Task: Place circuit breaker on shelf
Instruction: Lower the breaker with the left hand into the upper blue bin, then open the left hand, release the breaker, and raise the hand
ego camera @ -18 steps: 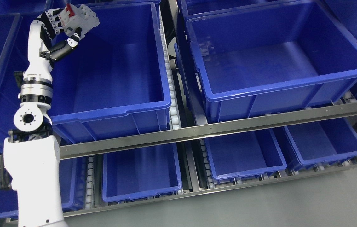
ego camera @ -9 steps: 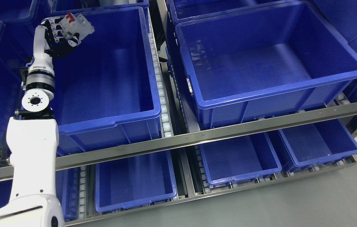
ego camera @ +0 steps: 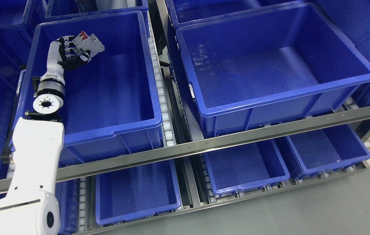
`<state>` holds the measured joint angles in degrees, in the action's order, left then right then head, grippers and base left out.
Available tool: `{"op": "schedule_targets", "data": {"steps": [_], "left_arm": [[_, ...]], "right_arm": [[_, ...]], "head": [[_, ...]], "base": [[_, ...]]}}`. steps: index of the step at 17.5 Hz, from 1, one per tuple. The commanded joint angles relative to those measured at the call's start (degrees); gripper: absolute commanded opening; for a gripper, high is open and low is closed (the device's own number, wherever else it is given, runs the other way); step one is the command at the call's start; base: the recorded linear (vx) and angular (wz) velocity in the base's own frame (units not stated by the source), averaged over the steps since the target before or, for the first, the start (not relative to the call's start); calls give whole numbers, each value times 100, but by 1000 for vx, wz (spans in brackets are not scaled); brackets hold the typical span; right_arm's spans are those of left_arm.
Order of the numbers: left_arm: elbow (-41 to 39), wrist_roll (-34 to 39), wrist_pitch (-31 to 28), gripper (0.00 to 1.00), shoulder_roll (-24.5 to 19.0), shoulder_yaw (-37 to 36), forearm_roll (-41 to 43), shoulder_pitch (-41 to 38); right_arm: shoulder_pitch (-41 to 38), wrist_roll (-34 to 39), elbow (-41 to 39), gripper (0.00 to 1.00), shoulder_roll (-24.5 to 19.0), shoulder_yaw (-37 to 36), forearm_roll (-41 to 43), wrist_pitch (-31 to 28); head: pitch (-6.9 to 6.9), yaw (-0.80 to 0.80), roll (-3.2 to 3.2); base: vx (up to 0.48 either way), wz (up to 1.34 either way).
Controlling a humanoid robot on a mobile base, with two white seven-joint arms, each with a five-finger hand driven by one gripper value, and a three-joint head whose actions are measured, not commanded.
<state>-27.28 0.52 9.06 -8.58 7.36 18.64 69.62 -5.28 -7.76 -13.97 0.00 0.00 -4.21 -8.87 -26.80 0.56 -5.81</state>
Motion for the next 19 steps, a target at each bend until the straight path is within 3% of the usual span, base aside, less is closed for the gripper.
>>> {"op": "schedule_targets", "data": {"steps": [1, 5, 10, 15, 18, 19], "left_arm": [[935, 106, -19, 20, -100, -244, 26, 43], [935, 133, -36, 34, -65, -253, 26, 26], [847, 133, -63, 61, -65, -244, 26, 34], [434, 124, -71, 77, 40, -201, 8, 166], [92, 71, -63, 97, 128, -192, -9, 297], [30, 71, -28, 99, 181, -174, -36, 342]], "right_arm": [[0, -6, 0, 100, 100, 114, -1, 430], [0, -6, 0, 100, 100, 114, -1, 430], [0, 2, 0, 100, 100, 114, -1, 430], [0, -6, 0, 100, 100, 114, -1, 430], [0, 2, 0, 100, 100, 114, -1, 430], [0, -6, 0, 100, 100, 114, -1, 430]], "head": [[0, 0, 0], [0, 0, 0], [0, 0, 0], [0, 0, 0], [1, 0, 0], [1, 0, 0]], "base": [[-6, 47], [-24, 64], [-10, 1], [3, 0], [-1, 4], [-8, 41]]}}
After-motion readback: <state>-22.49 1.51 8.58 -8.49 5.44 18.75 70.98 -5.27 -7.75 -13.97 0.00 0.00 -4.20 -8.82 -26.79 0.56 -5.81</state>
